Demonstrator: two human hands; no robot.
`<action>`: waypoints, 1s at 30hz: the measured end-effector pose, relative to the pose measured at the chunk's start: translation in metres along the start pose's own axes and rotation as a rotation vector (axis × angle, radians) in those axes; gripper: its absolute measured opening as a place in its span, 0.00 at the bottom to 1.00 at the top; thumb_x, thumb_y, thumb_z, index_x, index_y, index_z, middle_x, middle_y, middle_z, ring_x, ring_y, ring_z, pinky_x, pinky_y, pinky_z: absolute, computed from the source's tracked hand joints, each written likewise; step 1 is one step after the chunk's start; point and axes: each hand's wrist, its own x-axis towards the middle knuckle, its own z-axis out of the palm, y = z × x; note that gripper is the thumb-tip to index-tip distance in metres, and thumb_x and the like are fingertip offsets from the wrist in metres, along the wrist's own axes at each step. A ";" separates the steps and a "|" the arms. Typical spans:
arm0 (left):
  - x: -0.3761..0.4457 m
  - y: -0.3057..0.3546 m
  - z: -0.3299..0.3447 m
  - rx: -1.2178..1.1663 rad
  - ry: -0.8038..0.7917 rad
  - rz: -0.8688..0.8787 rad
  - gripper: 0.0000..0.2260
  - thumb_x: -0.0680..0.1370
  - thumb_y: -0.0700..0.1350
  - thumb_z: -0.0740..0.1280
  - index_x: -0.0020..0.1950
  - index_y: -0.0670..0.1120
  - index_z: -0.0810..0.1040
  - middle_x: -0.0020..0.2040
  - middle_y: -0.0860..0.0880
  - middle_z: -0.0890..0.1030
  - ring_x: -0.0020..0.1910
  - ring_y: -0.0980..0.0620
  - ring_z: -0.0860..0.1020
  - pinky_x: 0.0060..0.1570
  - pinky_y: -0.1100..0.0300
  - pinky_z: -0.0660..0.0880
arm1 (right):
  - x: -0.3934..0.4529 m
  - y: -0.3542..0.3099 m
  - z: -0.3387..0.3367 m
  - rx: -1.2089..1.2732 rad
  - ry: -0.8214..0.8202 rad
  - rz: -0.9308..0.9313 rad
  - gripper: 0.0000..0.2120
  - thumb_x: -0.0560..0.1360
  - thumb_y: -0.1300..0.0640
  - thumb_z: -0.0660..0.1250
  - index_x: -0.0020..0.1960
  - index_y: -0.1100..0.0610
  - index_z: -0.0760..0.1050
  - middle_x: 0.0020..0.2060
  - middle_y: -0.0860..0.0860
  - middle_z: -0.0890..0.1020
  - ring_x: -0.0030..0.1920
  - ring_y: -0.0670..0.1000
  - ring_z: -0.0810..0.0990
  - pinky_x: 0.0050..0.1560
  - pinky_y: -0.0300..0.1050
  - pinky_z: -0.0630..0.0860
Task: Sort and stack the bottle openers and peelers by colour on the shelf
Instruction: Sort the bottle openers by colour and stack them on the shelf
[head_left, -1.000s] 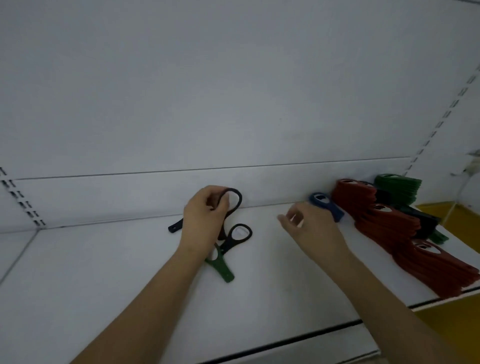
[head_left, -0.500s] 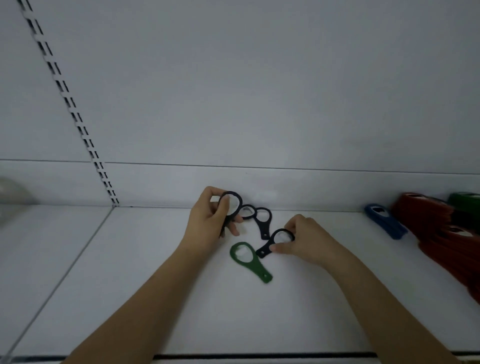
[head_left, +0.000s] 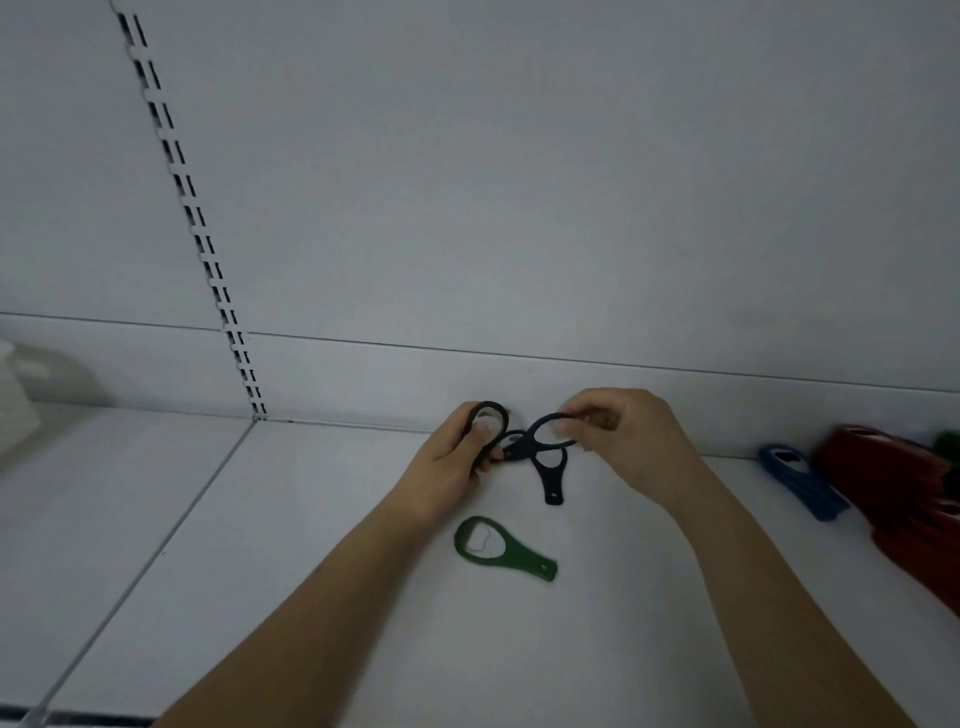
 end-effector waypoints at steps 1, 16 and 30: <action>0.002 0.000 -0.002 0.008 0.033 0.016 0.08 0.85 0.47 0.58 0.53 0.49 0.76 0.38 0.53 0.75 0.37 0.58 0.73 0.39 0.69 0.69 | 0.003 -0.004 0.001 -0.048 -0.009 -0.030 0.04 0.72 0.56 0.75 0.41 0.48 0.82 0.32 0.40 0.82 0.33 0.38 0.78 0.38 0.26 0.70; 0.010 0.005 -0.009 -0.133 0.120 -0.100 0.09 0.85 0.42 0.55 0.61 0.45 0.73 0.49 0.46 0.83 0.27 0.52 0.74 0.25 0.65 0.67 | 0.008 0.035 0.050 -0.479 0.134 0.159 0.19 0.73 0.40 0.70 0.52 0.54 0.78 0.48 0.50 0.79 0.49 0.50 0.78 0.47 0.46 0.76; 0.021 -0.008 -0.010 -0.462 -0.009 -0.204 0.17 0.84 0.52 0.55 0.65 0.48 0.78 0.43 0.48 0.78 0.28 0.54 0.66 0.21 0.66 0.59 | 0.010 0.053 0.036 -0.199 -0.097 0.284 0.15 0.69 0.57 0.76 0.54 0.57 0.77 0.48 0.50 0.79 0.45 0.47 0.76 0.40 0.32 0.69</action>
